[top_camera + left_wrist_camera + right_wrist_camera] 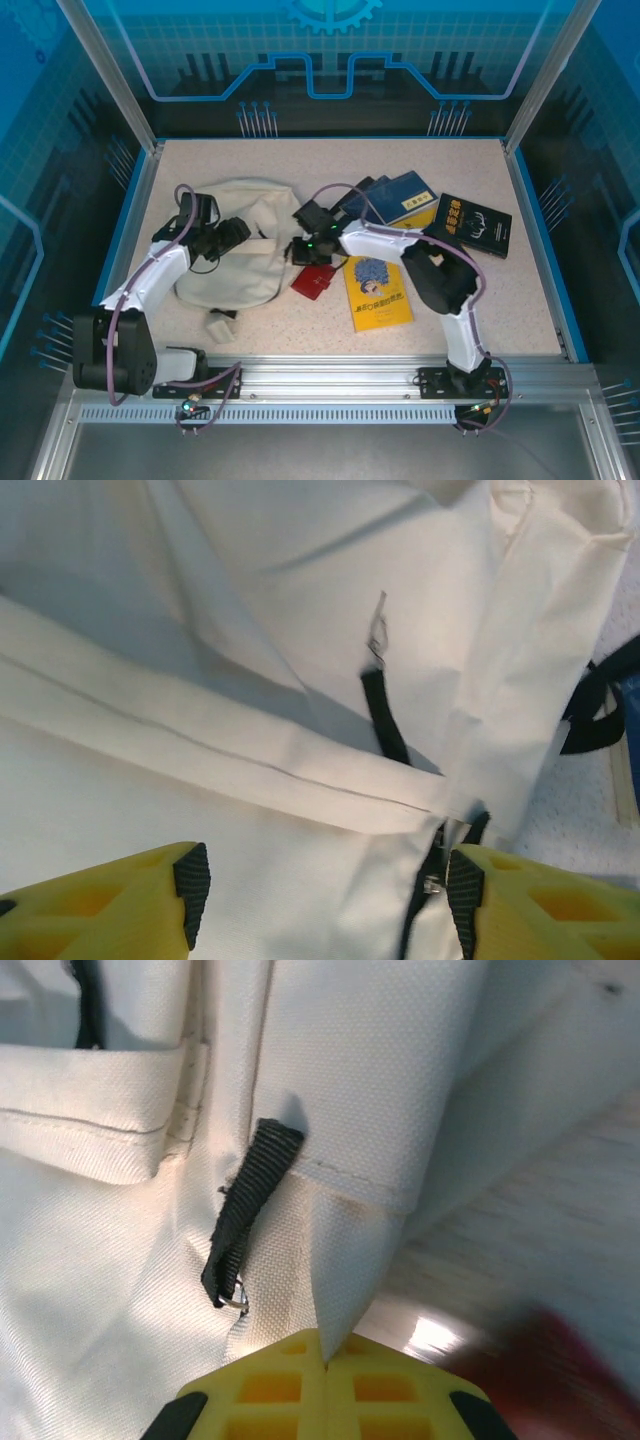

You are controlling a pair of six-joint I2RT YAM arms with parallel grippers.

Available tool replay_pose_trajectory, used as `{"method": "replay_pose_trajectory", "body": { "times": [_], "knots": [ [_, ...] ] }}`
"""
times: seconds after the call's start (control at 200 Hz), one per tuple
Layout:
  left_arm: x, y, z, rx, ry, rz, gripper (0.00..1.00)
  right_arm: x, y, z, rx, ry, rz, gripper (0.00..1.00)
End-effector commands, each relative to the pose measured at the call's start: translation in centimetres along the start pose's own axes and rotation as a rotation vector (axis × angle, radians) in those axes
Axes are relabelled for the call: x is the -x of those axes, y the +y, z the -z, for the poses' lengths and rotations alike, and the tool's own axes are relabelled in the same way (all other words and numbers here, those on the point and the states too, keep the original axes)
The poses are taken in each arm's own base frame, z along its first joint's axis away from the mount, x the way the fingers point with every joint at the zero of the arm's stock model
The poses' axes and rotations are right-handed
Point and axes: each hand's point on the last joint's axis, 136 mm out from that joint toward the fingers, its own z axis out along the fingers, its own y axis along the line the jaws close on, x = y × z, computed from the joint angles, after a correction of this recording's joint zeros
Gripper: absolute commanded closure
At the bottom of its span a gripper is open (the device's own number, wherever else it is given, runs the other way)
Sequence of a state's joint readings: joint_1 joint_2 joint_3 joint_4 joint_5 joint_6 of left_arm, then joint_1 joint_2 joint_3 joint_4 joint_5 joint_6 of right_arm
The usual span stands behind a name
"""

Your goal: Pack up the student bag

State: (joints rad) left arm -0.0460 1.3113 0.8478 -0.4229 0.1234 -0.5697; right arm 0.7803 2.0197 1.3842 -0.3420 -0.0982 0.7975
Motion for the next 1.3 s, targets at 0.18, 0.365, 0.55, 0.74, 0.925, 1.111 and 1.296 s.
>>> {"method": "replay_pose_trajectory", "body": {
  "times": [0.18, 0.365, 0.55, 0.74, 0.925, 1.111, 1.296],
  "knots": [
    [-3.8, -5.8, -1.9, -0.12, 0.165, -0.138, 0.42, -1.5, -10.6, 5.2, -0.086, 0.028, -0.012, 1.0],
    [-5.5, -9.2, -3.4, -0.154, 0.219, -0.194, 0.45, -1.5, -7.5, 6.2, 0.088, 0.058, 0.028, 1.0],
    [-7.1, -12.2, -4.1, -0.188, 0.256, -0.243, 0.47, -1.7, -3.9, 6.2, 0.219, 0.092, 0.049, 0.86],
    [-9.6, -14.3, -4.8, -0.241, 0.32, -0.29, 0.51, -0.3, -5.6, 8.2, 0.193, 0.03, 0.015, 0.66],
    [-13.0, -16.1, -5.4, -0.297, 0.4, -0.357, 0.55, 1.2, -8.4, 9.9, 0.162, -0.044, -0.077, 0.54],
    [-14.8, -17.0, -7.7, -0.267, 0.441, -0.368, 0.57, 2.9, -9.7, 10.1, 0.157, -0.09, -0.159, 0.52],
    [-14.4, -17.5, -9.3, -0.226, 0.453, -0.394, 0.58, 3.3, -10.1, 9.6, 0.17, -0.092, -0.194, 0.52]
  ]
}}
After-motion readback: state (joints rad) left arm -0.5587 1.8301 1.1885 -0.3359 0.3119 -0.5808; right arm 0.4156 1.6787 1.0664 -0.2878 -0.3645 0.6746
